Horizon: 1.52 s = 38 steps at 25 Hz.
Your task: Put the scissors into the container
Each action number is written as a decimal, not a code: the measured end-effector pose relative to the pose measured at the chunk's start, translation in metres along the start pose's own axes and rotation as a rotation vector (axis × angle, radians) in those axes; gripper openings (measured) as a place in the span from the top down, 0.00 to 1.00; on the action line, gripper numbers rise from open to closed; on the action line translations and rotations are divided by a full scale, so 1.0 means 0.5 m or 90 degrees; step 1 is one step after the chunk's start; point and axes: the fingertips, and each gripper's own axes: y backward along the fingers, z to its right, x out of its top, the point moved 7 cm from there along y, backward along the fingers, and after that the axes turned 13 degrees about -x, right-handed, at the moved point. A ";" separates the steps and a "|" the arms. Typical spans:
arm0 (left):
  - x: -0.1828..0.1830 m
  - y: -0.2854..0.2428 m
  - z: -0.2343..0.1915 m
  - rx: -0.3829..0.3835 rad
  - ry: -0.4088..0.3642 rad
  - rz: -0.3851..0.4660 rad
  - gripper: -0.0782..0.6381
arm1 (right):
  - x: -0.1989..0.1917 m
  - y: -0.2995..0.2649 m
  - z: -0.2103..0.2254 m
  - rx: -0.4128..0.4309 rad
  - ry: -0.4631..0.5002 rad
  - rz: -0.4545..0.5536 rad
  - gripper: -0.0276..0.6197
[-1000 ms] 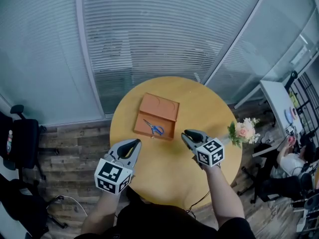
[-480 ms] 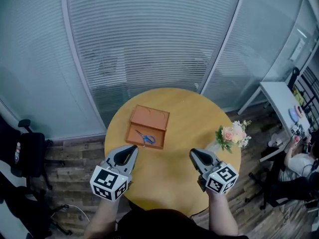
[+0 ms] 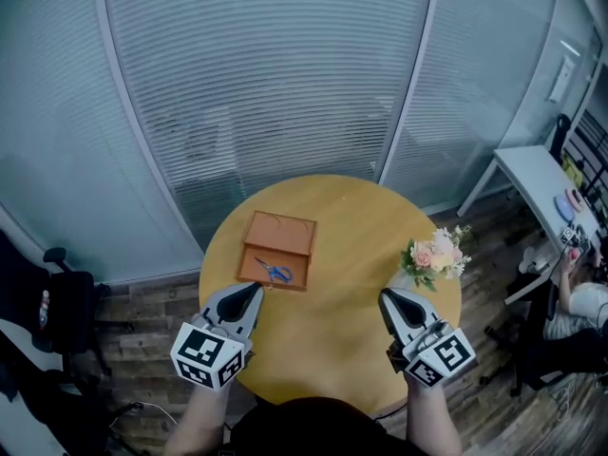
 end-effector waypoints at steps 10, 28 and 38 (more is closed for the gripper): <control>0.001 -0.011 0.011 -0.018 -0.001 0.000 0.87 | -0.004 0.005 0.003 -0.028 -0.015 0.018 0.90; 0.007 -0.007 -0.010 -0.014 -0.001 0.019 0.87 | -0.003 -0.009 -0.018 -0.058 -0.010 0.013 0.90; 0.014 -0.021 -0.028 -0.002 -0.018 0.031 0.87 | -0.003 -0.033 -0.009 -0.048 0.007 -0.001 0.91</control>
